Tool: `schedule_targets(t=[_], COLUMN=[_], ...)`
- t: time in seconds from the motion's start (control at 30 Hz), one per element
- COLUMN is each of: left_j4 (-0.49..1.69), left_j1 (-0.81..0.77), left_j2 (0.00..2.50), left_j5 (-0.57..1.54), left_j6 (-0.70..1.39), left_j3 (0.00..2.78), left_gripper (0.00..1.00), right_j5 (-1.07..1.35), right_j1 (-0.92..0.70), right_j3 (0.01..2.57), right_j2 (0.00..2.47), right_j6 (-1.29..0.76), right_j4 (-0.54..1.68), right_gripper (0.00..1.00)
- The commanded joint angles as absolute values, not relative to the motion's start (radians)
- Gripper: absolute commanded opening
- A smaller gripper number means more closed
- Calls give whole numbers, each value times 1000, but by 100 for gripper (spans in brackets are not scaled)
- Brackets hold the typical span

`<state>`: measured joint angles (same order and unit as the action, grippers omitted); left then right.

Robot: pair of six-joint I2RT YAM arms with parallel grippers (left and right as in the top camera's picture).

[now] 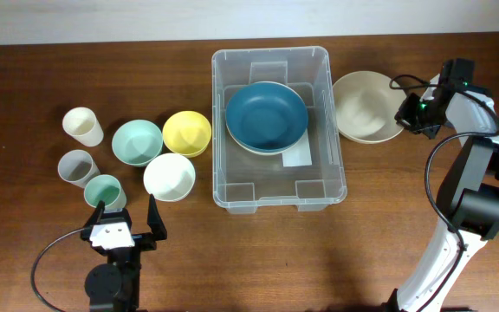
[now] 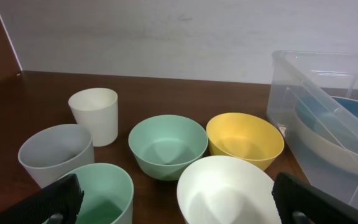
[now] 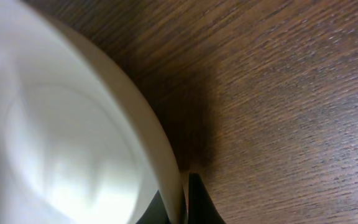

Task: Pack container
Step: 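Move the right gripper to the remaining cream bowl's rim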

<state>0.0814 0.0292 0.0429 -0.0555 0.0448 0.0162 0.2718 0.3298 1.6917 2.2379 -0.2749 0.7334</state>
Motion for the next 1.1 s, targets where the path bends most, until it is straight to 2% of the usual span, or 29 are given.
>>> schedule_targets(t=[0.0, 0.4, 0.57, 0.73, 0.77, 0.8, 0.83, 0.97, 1.07], left_j4=[79, 79, 79, 79, 79, 79, 79, 79, 79], left_j1=[26, 26, 26, 26, 26, 26, 26, 26, 26], left_j2=[38, 38, 38, 38, 38, 38, 38, 38, 38], left_j5=[-47, -48, -47, -47, -47, -47, -48, -47, -47], left_j6=[28, 28, 28, 28, 28, 28, 28, 28, 28], left_j3=[9, 9, 9, 9, 9, 9, 9, 9, 9], left_gripper=[99, 100, 100, 100, 100, 100, 100, 100, 100], right_j5=[276, 277, 277, 277, 277, 277, 277, 278, 278], right_j1=[351, 552, 549, 544, 544, 544, 544, 543, 544], right_j3=[1697, 1754, 1753, 1748, 1747, 1744, 1737, 1704, 1679], right_j2=[2231, 1927, 1818, 1812, 1821, 1831, 1844, 1900, 1956], right_j6=[-232, -189, -130, -131, -130, -130, -123, -84, -78], right_j4=[746, 897, 948, 958, 957, 956, 953, 932, 911], right_gripper=[4, 4, 4, 4, 8, 36, 54, 85, 94])
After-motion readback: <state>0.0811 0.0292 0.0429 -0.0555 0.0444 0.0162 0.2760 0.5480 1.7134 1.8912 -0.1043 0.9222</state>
